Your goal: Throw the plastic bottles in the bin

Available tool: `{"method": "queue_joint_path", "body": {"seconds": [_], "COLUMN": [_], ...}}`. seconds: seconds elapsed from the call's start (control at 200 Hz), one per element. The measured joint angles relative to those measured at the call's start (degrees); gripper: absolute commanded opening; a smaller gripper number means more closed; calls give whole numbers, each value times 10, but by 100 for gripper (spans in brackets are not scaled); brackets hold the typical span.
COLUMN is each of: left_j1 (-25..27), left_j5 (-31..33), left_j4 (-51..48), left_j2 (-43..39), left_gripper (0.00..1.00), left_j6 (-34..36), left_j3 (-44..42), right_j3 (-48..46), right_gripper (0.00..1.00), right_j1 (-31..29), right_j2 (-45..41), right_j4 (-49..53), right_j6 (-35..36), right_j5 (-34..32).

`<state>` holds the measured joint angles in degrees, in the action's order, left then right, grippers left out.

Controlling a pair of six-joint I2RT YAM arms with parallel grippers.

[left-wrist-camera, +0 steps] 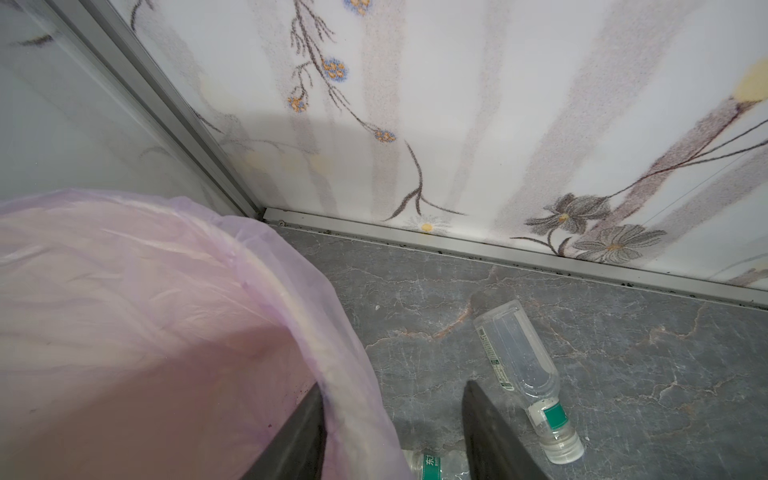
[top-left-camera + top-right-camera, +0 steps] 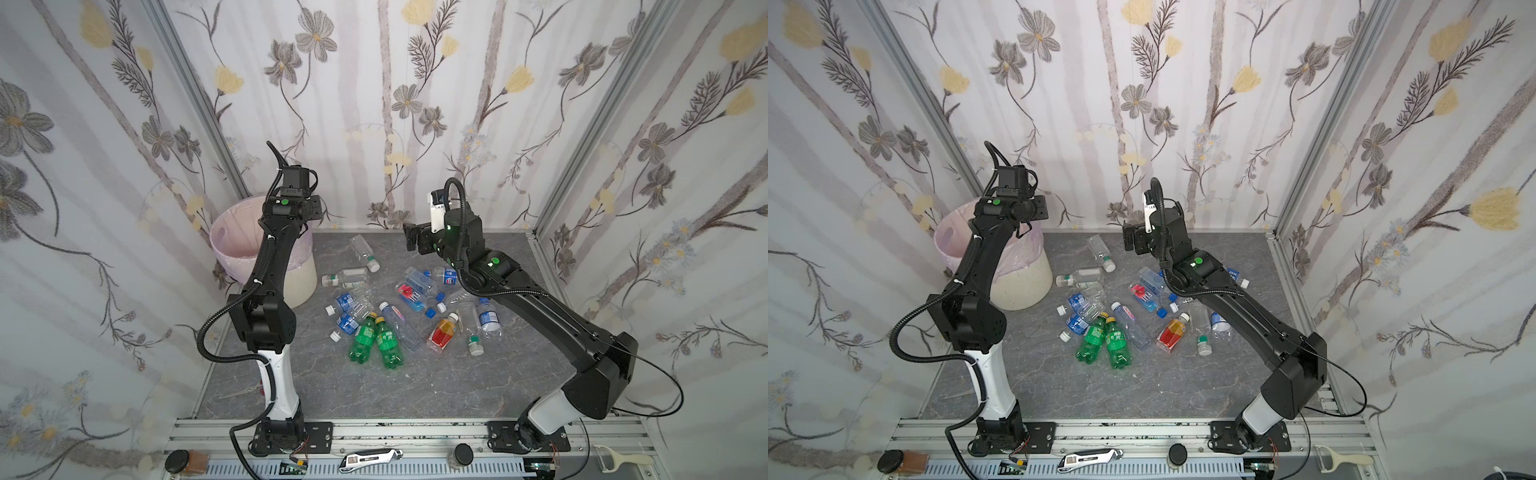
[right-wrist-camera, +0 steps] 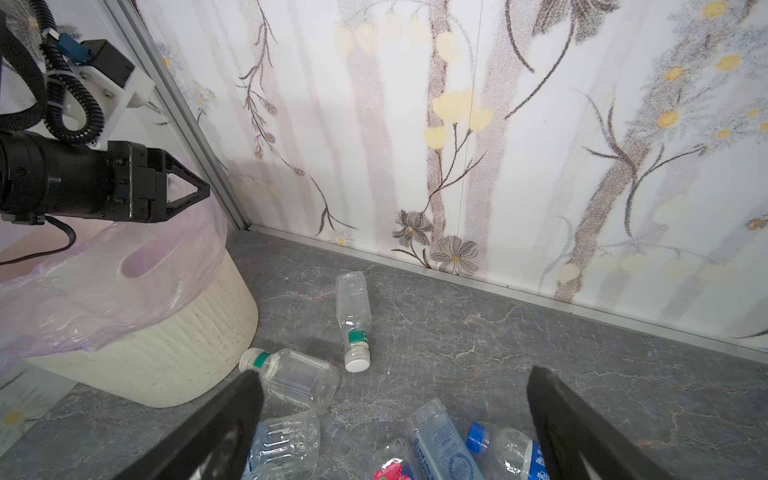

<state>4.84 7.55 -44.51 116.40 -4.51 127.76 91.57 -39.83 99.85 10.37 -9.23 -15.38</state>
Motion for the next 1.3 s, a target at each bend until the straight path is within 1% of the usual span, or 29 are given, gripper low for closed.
{"method": "queue_joint_path", "body": {"seconds": [0.05, 0.17, 0.255, 0.33, 0.395, 0.47, 0.54, 0.594, 0.639, 0.689, 0.734, 0.779, 0.869, 1.054, 1.304], "left_j1": [0, 0, 0, 1, 1, 2, 2, 2, 2, 3, 3, 3, 9, 24, 47], "left_j5": [3, 4, 4, 11, 11, 16, 15, 21, 21, 23, 25, 14, 15, 37, 59], "left_j4": [-3, -5, -6, -7, -8, -10, -12, -12, -12, -14, -16, -15, -13, -16, -18], "left_j2": [0, 0, 1, 2, 5, 7, 7, 7, 7, 7, 7, 10, 20, 55, 84], "left_gripper": [46, 43, 37, 35, 29, 25, 16, 15, 9, 5, 0, 0, 0, 0, 0], "left_j6": [3, 13, 15, 17, 20, 27, 30, 32, 34, 35, 35, 39, 47, 62, 79], "left_j3": [0, -1, -1, -2, -3, -4, -4, -4, -4, -4, -2, 0, 12, 62, 106], "right_j3": [2, 3, 3, 3, 3, 3, 3, 3, 4, 5, 6, 6, 6, 6, 6], "right_gripper": [100, 100, 100, 100, 100, 100, 100, 100, 100, 100, 100, 100, 100, 100, 100], "right_j1": [1, 7, 12, 15, 17, 18, 19, 19, 20, 20, 20, 21, 21, 25, 28], "right_j2": [4, 8, 10, 12, 15, 18, 21, 23, 24, 26, 28, 30, 33, 33, 33], "right_j4": [0, -2, -4, -4, -5, -8, -10, -14, -16, -22, -29, -31, -31, -31, -31], "right_j6": [6, 11, 14, 14, 14, 16, 18, 18, 18, 18, 18, 18, 18, 12, 11], "right_j5": [0, -1, -4, -4, -5, -6, -7, -6, -7, -7, -10, -10, -10, -9, -8]}}
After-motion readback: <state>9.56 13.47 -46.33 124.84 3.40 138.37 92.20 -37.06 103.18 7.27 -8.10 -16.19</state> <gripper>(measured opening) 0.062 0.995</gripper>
